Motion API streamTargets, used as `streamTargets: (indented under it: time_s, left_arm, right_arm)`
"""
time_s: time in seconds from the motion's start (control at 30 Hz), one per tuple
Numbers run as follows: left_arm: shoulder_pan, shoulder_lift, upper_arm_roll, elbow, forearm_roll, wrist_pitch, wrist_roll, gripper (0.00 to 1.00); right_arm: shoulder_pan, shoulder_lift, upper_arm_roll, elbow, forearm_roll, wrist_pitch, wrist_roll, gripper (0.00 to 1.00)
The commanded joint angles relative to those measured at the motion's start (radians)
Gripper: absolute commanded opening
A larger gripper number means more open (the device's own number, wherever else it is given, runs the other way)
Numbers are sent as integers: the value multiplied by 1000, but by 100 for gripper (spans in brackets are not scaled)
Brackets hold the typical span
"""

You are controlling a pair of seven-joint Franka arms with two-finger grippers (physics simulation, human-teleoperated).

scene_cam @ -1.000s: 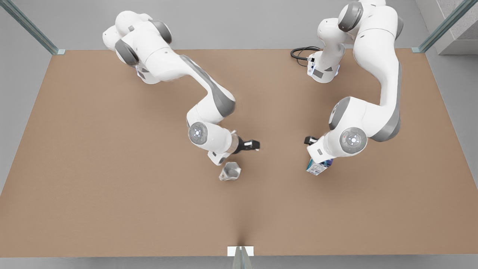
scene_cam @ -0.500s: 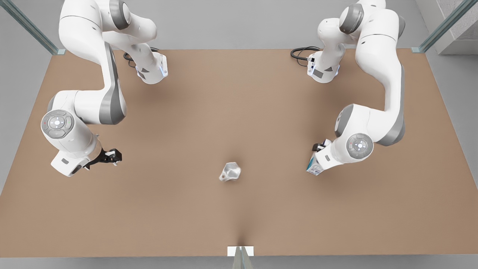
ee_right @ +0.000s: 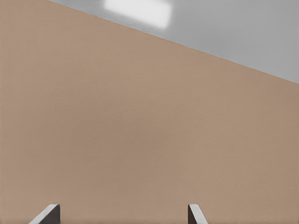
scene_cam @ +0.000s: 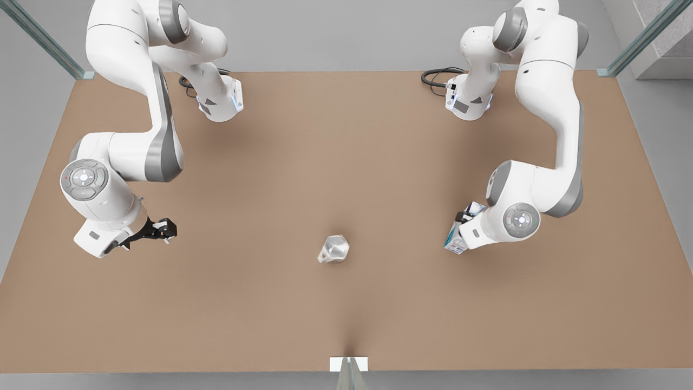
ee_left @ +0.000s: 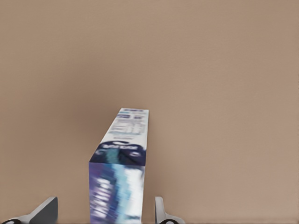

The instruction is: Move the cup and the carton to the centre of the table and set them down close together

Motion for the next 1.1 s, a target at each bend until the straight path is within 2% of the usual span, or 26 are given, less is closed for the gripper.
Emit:
streamTargets:
  time_s: [0.0, 0.97, 1.07]
  left_arm:
    - [0, 0, 0, -5, -13, 1, 0, 100]
    - [0, -22, 37, -172, -48, 51, 64, 100]
    - [0, -52, 55, -239, -65, 162, 64, 100]
  right_arm:
    - [0, 0, 0, 0, 0, 4, 0, 100]
    - [2, 18, 0, 5, 0, 7, 0, 100]
    - [2, 18, 1, 5, 2, 7, 0, 100]
